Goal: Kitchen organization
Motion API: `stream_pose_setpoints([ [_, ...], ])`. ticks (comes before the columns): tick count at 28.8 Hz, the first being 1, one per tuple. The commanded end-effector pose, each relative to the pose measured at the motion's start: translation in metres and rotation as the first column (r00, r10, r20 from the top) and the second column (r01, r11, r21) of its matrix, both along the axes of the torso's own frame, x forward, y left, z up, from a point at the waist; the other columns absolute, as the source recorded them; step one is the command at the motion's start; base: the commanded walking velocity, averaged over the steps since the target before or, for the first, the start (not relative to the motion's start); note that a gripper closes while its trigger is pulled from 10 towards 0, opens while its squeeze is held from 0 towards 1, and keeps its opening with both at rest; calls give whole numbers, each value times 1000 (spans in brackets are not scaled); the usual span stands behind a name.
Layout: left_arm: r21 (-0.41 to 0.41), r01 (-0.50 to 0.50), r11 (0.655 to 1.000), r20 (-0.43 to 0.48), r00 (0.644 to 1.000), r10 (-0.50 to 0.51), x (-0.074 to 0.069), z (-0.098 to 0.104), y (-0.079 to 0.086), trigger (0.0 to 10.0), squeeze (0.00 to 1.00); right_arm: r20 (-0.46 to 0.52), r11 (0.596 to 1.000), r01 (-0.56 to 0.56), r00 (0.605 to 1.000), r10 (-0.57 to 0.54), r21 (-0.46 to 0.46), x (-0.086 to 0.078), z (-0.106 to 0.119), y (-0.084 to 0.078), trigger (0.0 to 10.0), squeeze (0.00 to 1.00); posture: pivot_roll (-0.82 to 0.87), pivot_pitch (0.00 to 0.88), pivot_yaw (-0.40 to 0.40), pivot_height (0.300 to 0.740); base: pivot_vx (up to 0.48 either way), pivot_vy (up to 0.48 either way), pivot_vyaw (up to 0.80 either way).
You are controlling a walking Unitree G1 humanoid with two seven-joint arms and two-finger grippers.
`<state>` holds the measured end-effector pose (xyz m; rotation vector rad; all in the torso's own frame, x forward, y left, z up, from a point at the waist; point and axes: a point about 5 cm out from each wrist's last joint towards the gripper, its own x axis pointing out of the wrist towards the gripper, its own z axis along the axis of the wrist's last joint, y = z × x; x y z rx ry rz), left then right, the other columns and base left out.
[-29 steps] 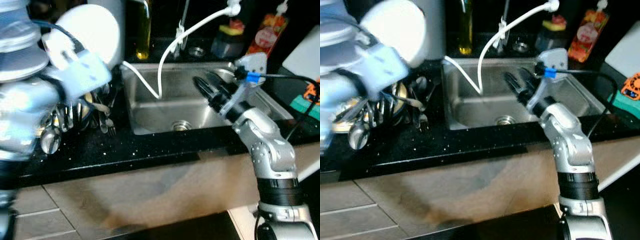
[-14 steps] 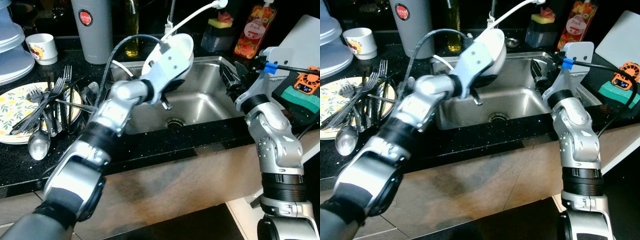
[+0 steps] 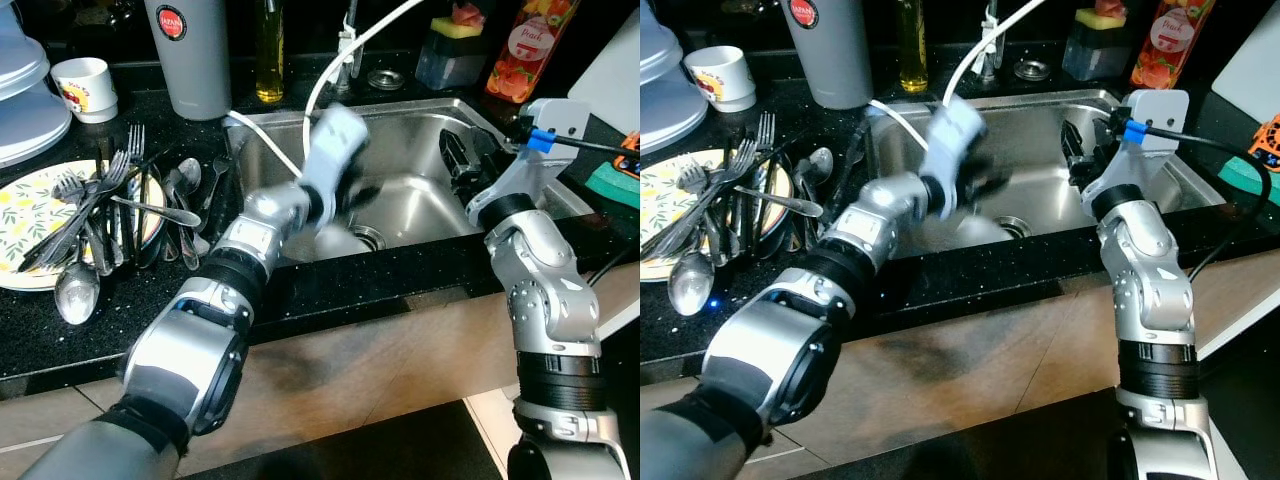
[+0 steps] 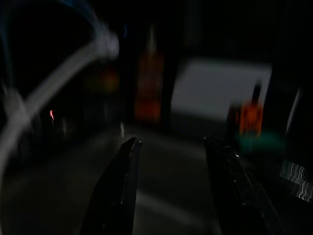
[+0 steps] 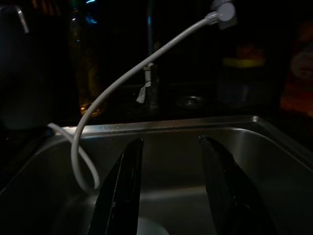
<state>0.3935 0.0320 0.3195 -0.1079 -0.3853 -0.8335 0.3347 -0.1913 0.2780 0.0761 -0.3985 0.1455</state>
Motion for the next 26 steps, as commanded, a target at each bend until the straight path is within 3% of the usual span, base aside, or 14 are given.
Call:
stream_pose_setpoints([
  [1,-16,-15,1000,38,999,15,0,11,13,10000,0,11,1000,3,1000,-3,14,-4,1,-2,10000,0,31,123,-15,740,0,0,0],
  [3,152,-58,987,134,990,38,-8,23,33,10000,0,13,1000,-10,1000,10,17,-5,0,0,10000,0,43,123,-11,740,0,0,0],
  [4,259,-81,962,146,988,44,-11,22,42,10000,0,12,1000,-15,1000,14,16,-5,0,1,10000,0,43,123,-11,740,0,0,0],
  [6,373,-104,922,117,991,64,-16,16,60,10000,0,12,1000,-27,1000,27,15,-6,-1,3,10000,0,57,123,-9,740,0,0,0],
  [7,420,-157,894,68,988,142,-22,9,87,10000,0,12,999,-45,999,45,11,-7,-2,6,10000,0,66,124,-7,740,0,0,0],
  [8,420,-157,894,68,988,142,-22,9,87,10000,0,12,999,-45,999,45,11,-7,-2,6,10000,0,66,124,-7,740,0,0,0],
  [11,383,-272,883,-4,955,296,-33,-3,119,10000,0,9,998,-64,998,64,8,-7,-5,10,10000,0,79,125,4,740,0,0,0],
  [13,352,-319,880,-41,934,355,-41,-8,130,10000,0,6,998,-69,998,69,8,-8,-6,11,10000,0,78,125,4,740,0,0,0],
  [16,376,-342,861,-34,923,382,-61,-8,145,10000,0,-2,997,-79,997,79,9,-8,-8,12,10000,0,92,119,-4,740,0,0,0],
  [20,386,-342,857,-35,923,384,-73,-3,160,10000,0,-8,996,-90,996,90,7,-7,-10,14,10000,0,94,112,0,740,0,0,0],
  [22,426,-365,828,-83,895,437,-85,-3,184,10000,0,-11,995,-98,995,98,2,-7,-10,15,10000,0,96,107,-4,740,0,0,0],
  [24,443,-370,817,-100,885,455,-87,-5,190,10000,0,-10,995,-98,995,98,2,-7,-10,15,10000,0,96,107,-4,740,0,0,0],
  [26,453,-374,809,-152,862,483,-91,-8,207,10000,0,-12,995,-100,995,100,4,-6,-10,14,10000,0,103,106,-12,740,0,0,0],
])
